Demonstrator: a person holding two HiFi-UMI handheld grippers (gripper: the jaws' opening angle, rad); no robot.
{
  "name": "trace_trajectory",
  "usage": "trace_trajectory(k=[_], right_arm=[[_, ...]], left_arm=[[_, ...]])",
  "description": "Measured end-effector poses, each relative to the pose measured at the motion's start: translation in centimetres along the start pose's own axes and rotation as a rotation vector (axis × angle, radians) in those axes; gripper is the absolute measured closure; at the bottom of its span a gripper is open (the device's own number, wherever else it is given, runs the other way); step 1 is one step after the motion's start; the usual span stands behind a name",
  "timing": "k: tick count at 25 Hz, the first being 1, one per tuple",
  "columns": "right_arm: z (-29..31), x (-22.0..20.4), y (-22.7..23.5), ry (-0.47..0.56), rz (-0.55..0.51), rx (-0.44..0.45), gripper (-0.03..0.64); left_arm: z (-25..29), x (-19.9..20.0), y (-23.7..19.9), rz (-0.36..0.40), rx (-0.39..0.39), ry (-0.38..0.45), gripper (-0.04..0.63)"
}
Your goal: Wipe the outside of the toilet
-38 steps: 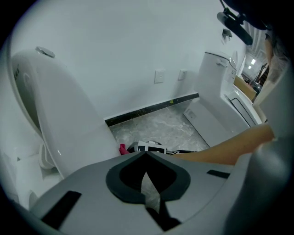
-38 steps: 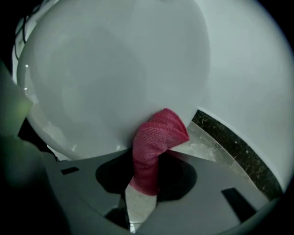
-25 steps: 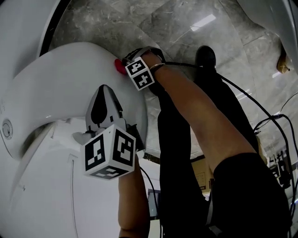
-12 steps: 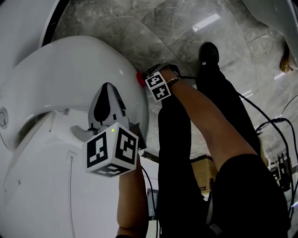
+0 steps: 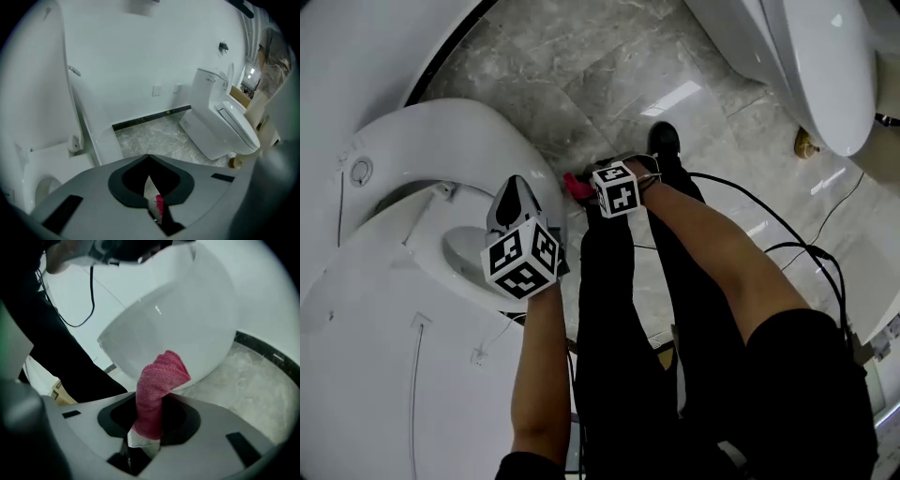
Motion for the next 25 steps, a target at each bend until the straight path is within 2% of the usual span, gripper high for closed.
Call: trace_trajectory(k=[3, 6, 11, 13, 15, 18, 22, 25], right_arm=[[-9.8, 4.0, 0.6, 0.108, 0.033, -0.126, 0.476], [-19.6, 8.8, -0.3, 0.226, 0.092, -0.248, 0.476], [-33.3, 19.4, -6.5, 0.441, 0.118, -0.413, 0.476], [-39.6, 23.3, -7.8, 0.55, 0.106, -0.516, 0.477], [-45.4, 26.6, -9.9, 0.635, 0.084, -0.599, 0.476], [-51.8, 30.4, -13.8, 0.737, 0.038, -0.68, 0.477], [-57.4, 33.4, -19.8, 0.875, -0.001, -0.776, 0.476], [-60.2, 34.0, -24.0, 0.968, -0.035, -0.86, 0.476]], left_arm=[[-3.2, 2.8, 0.5, -0.037, -0.027, 0.105, 0.584], [-8.3, 7.1, 0.4, -0.064, -0.098, 0.243, 0.584], [-19.6, 13.4, -1.9, -0.024, -0.2, 0.429, 0.584], [-23.3, 16.7, -2.5, -0.007, -0.24, 0.527, 0.584], [-27.1, 19.3, -2.6, -0.026, -0.314, 0.636, 0.584], [-32.8, 21.7, -2.3, -0.004, -0.41, 0.787, 0.584], [-39.5, 22.9, -2.2, 0.081, -0.46, 0.93, 0.584], [-43.8, 23.3, -2.2, 0.076, -0.56, 1.046, 0.584]])
Point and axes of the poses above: the fingertips, and each gripper's own axes: z forward along the fingers, y to its right, x out of its top, the point moved 7 cm from there along -z, backward along the fingers, and after that the axes turned 2 degrees about -y, right-handed, at the moved point
